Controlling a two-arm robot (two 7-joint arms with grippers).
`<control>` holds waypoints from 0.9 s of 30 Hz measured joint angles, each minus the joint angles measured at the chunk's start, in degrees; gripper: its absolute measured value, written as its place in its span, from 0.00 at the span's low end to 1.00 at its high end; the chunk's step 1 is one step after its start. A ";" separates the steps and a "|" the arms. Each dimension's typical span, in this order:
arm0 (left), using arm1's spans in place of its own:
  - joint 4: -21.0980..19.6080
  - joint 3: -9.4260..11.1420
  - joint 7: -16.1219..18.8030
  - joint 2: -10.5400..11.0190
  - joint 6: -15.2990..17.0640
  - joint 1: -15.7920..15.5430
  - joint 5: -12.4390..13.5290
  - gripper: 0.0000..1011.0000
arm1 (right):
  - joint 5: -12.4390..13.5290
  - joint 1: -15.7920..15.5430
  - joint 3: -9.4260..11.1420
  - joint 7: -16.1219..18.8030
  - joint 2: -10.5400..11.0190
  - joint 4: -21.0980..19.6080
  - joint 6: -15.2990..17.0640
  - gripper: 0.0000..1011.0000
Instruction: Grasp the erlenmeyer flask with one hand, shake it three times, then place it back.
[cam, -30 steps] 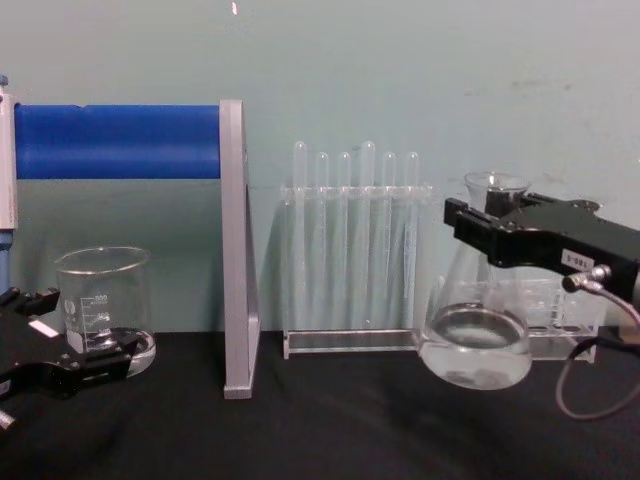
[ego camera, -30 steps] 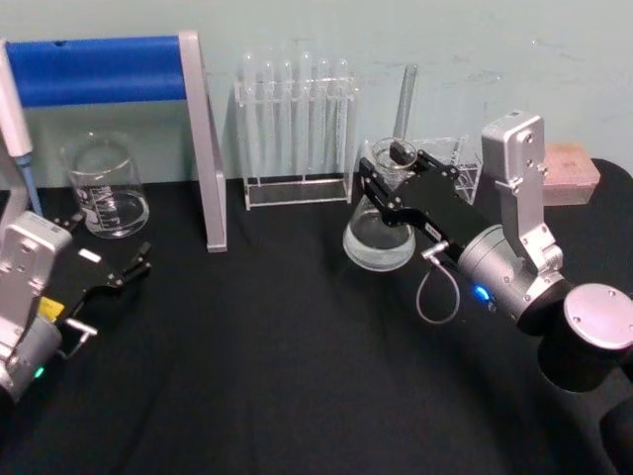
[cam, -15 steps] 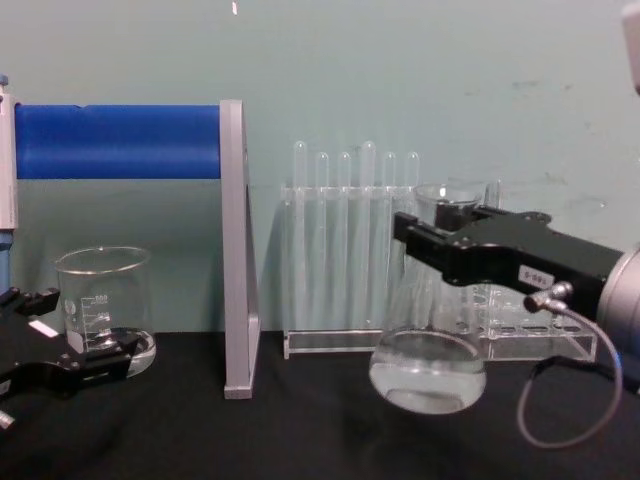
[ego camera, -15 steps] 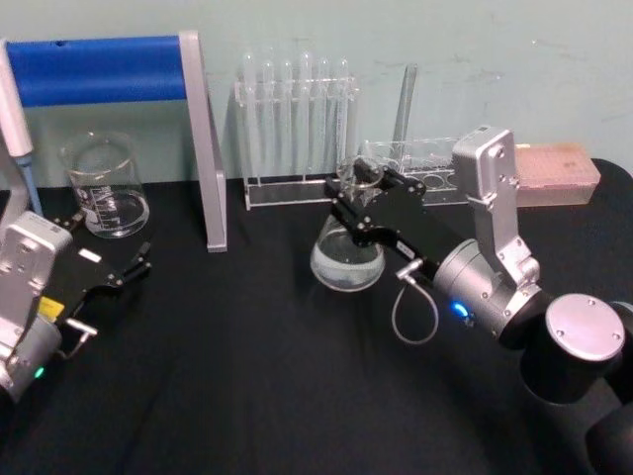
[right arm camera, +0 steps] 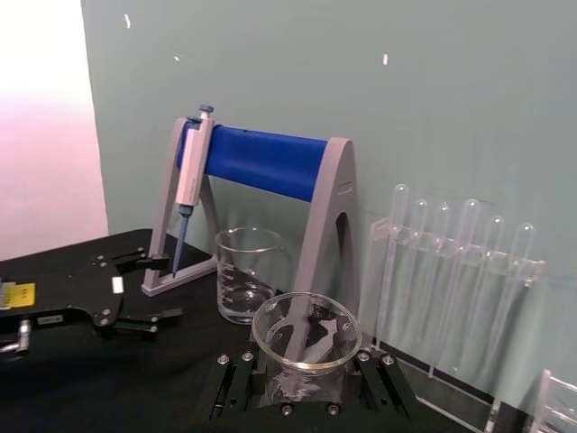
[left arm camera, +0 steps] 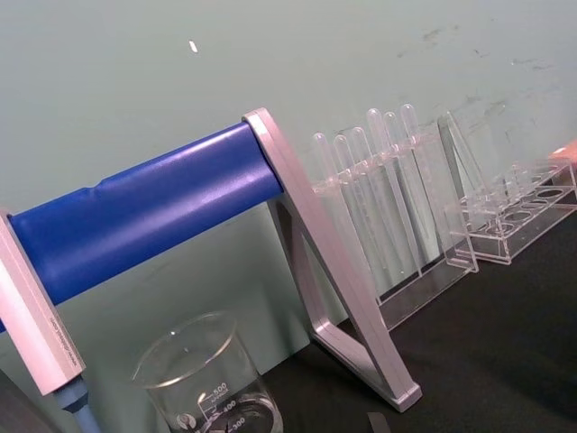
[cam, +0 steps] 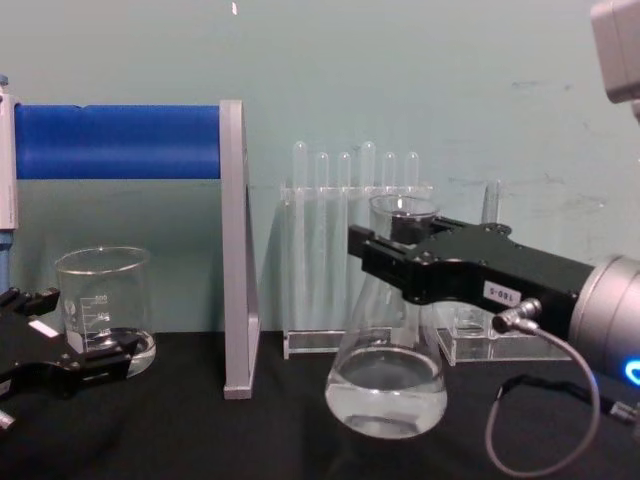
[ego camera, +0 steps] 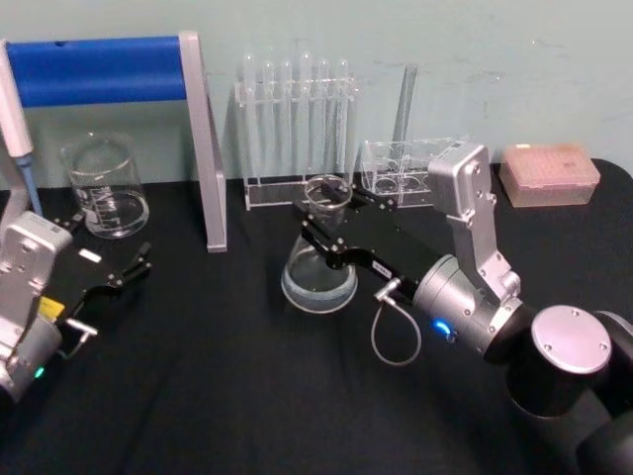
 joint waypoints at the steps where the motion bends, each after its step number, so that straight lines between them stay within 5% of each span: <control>1: 0.00 0.00 0.00 0.00 0.00 0.00 0.00 0.99 | 0.12 -0.04 -0.22 0.11 0.05 -0.07 0.00 0.44; 27: 0.00 0.00 0.00 0.00 0.00 0.00 0.00 0.99 | 0.88 -0.08 -3.20 2.48 0.70 2.81 -3.80 0.44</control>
